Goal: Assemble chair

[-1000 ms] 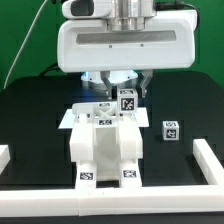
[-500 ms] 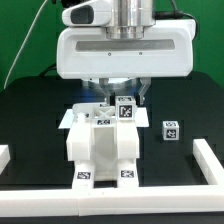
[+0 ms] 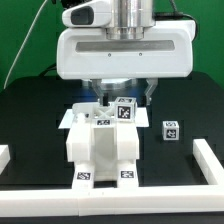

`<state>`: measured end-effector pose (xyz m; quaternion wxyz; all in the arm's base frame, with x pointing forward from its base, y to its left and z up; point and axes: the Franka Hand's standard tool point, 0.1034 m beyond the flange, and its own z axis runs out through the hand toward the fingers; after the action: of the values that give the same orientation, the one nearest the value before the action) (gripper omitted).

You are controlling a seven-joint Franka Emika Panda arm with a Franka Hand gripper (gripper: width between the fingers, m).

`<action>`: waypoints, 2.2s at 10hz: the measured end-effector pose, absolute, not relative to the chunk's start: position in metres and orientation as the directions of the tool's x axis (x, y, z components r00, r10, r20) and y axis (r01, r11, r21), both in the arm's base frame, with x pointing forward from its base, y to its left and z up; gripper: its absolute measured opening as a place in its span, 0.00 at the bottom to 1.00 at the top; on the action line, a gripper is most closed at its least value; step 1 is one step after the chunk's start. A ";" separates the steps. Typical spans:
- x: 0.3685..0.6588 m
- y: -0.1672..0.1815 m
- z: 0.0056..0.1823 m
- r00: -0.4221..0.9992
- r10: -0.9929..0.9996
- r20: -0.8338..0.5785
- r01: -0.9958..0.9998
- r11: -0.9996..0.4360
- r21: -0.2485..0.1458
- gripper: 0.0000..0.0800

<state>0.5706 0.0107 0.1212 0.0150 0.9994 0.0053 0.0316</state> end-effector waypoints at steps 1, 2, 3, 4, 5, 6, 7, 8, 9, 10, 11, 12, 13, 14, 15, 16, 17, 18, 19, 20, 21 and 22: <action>0.571 0.011 0.121 0.998 0.012 0.063 0.010 -0.999 0.030 0.76; 0.571 0.011 0.121 0.998 0.012 0.063 0.010 -0.999 0.030 0.80; 0.571 0.011 0.121 0.998 0.012 0.063 0.010 -0.999 0.030 0.80; 0.571 0.011 0.121 0.998 0.012 0.063 0.010 -0.999 0.030 0.81; 0.571 0.011 0.121 0.998 0.012 0.063 0.010 -0.999 0.030 0.81; 0.571 0.011 0.121 0.998 0.012 0.063 0.010 -0.999 0.030 0.81; 0.571 0.011 0.121 0.998 0.012 0.063 0.010 -0.999 0.030 0.81; 0.571 0.010 0.122 0.998 -0.002 0.060 -0.003 -1.000 0.027 0.81; 0.574 0.009 0.128 0.996 -0.068 0.062 -0.069 -0.998 0.011 0.81; 0.578 0.007 0.131 0.991 -0.116 0.070 -0.117 -0.993 0.005 0.81; 0.579 0.004 0.130 0.987 -0.149 0.065 -0.149 -0.989 -0.006 0.81; 0.580 0.001 0.128 0.978 -0.197 0.064 -0.196 -0.980 -0.015 0.81; 0.580 0.001 0.124 0.975 -0.214 0.066 -0.214 -0.977 -0.016 0.81; 0.580 0.003 0.119 0.973 -0.215 0.083 -0.214 -0.977 -0.011 0.81; 0.580 0.003 0.116 0.973 -0.213 0.089 -0.214 -0.977 -0.009 0.81; 0.581 0.003 0.117 0.973 -0.214 0.090 -0.214 -0.977 -0.009 0.81; 0.580 0.003 0.116 0.973 -0.214 0.090 -0.214 -0.977 -0.009 0.66; 0.580 0.003 0.116 0.973 -0.214 0.090 -0.214 -0.977 -0.009 0.49; 0.581 0.003 0.116 0.973 -0.214 0.090 -0.214 -0.977 -0.009 0.49; 0.580 0.003 0.116 0.973 -0.214 0.090 -0.214 -0.977 -0.009 0.35; 0.580 0.003 0.116 0.973 -0.214 0.090 -0.214 -0.977 -0.009 0.35; 0.580 0.003 0.116 0.973 -0.214 0.090 -0.214 -0.977 -0.009 0.35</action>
Offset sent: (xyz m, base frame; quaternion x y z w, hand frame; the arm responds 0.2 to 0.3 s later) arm 0.0000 0.0000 0.0000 0.0000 0.0000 0.0000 1.0000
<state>0.5805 0.0027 0.1164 0.0005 0.9931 -0.1079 0.0454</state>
